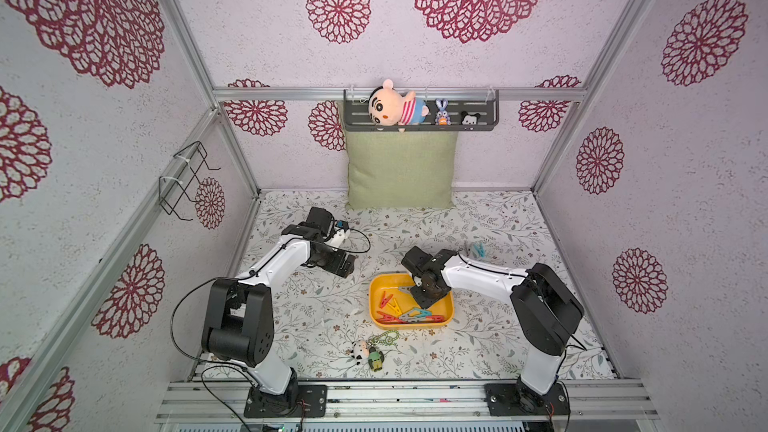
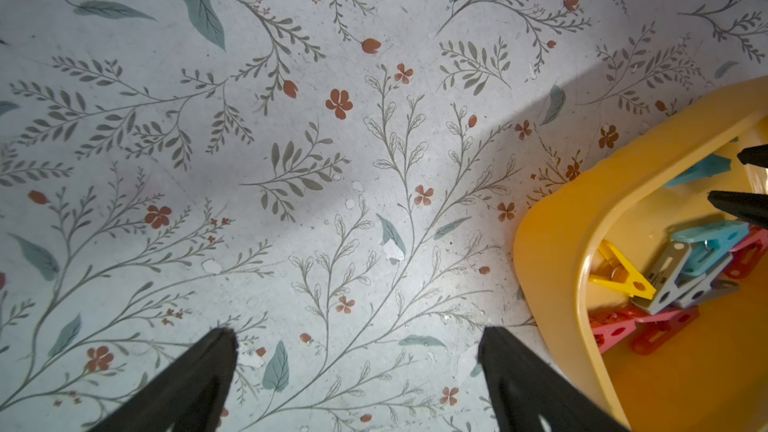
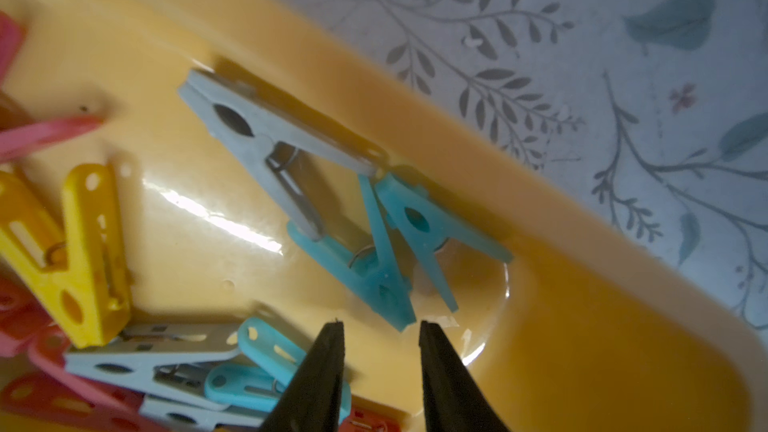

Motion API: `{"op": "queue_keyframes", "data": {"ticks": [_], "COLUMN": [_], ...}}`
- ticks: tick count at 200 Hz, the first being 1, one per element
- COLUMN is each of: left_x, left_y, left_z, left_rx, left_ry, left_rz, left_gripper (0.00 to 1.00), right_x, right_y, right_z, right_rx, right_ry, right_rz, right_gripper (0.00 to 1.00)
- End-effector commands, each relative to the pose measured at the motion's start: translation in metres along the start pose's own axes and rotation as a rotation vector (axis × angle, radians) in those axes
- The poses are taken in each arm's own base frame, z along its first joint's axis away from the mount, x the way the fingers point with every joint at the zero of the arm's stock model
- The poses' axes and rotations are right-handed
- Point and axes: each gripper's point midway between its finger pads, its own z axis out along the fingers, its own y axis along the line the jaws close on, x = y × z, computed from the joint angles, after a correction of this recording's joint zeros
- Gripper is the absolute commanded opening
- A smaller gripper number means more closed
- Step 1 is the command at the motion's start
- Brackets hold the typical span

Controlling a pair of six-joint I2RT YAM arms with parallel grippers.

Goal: Take the clothespins out of the storage box
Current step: Pick up the clothespin from the storage box.

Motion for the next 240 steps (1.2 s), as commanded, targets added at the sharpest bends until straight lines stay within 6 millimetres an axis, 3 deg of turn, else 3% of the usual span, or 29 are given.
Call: {"op": "queue_keyframes", "data": {"ticks": [1,70,118,164,240], "left_x": [-0.001,-0.001,-0.001,-0.001,-0.001], "left_y": [-0.002,-0.001,-0.001,-0.001,0.000], "left_z": [0.001,0.002,0.001,0.002,0.002], "left_rx": [0.005,0.002,0.001,0.003,-0.003], "left_ry": [-0.003,-0.002,-0.003,-0.004,-0.003], "left_rz": [0.004,0.004,0.004,0.006,0.005], "left_gripper": [0.99,0.99,0.99,0.99,0.99], "right_x": [-0.001,0.003,0.005,-0.011,-0.017], "right_y": [0.004,0.028,0.052,0.038,0.037], "right_z": [0.004,0.007,-0.012,-0.034,-0.016], "right_rx": [-0.008,-0.092,-0.210,-0.152,-0.141], "right_ry": [-0.003,0.011,-0.010,-0.091,-0.084], "right_rz": [0.010,-0.017,-0.041,0.000,0.054], "right_gripper": [0.36,0.36,0.35,0.34,0.34]}}
